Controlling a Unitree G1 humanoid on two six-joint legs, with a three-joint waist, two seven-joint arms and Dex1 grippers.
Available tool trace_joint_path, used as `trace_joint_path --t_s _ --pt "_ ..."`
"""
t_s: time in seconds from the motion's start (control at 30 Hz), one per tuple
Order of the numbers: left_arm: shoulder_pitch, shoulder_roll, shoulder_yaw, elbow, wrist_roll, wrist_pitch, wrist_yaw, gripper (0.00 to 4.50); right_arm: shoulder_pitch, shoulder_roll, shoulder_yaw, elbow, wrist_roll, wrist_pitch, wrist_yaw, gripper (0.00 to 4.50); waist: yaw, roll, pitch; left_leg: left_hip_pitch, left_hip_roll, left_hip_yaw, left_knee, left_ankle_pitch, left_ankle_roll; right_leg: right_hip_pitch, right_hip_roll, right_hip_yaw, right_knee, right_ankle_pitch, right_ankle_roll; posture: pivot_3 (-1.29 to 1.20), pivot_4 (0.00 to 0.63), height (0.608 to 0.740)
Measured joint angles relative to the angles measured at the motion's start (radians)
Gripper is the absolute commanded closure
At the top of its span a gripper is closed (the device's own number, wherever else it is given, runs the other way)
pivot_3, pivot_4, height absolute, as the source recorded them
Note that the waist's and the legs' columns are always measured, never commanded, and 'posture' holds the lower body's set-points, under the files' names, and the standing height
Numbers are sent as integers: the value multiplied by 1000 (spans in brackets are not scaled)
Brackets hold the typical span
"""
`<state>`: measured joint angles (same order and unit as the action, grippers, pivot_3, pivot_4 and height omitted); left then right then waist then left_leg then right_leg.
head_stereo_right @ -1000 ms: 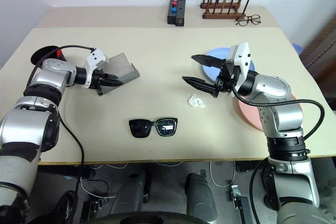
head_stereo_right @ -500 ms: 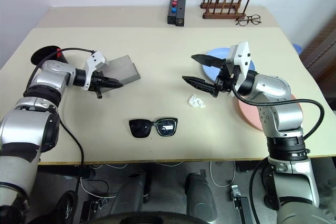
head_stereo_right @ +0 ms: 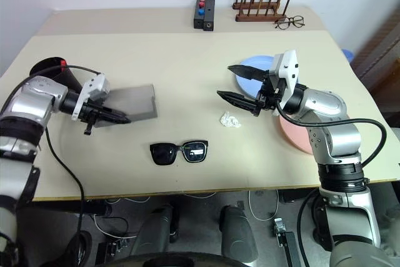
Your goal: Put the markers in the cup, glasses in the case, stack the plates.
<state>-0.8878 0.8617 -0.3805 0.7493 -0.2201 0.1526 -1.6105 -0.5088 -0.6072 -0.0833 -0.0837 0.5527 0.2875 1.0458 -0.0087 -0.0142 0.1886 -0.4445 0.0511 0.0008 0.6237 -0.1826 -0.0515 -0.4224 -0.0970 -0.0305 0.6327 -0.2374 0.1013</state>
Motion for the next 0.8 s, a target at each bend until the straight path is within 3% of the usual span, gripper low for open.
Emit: trace_joint_path --t_s 0.27,0.8 --pt "59 142 -126 -247 -193 63 -1 4431 0 2 1 1 -2 -4 2 1086 -2 0 0 0 0 0 2 0 0 0 0 1 0 0 -1 0 150 740" --pt "108 155 -145 -263 -193 35 0 4431 1 2 1 1 -2 -10 2 1086 -2 0 0 -1 0 1 3 0 0 0 0 1 0 0 -1 0 150 740"
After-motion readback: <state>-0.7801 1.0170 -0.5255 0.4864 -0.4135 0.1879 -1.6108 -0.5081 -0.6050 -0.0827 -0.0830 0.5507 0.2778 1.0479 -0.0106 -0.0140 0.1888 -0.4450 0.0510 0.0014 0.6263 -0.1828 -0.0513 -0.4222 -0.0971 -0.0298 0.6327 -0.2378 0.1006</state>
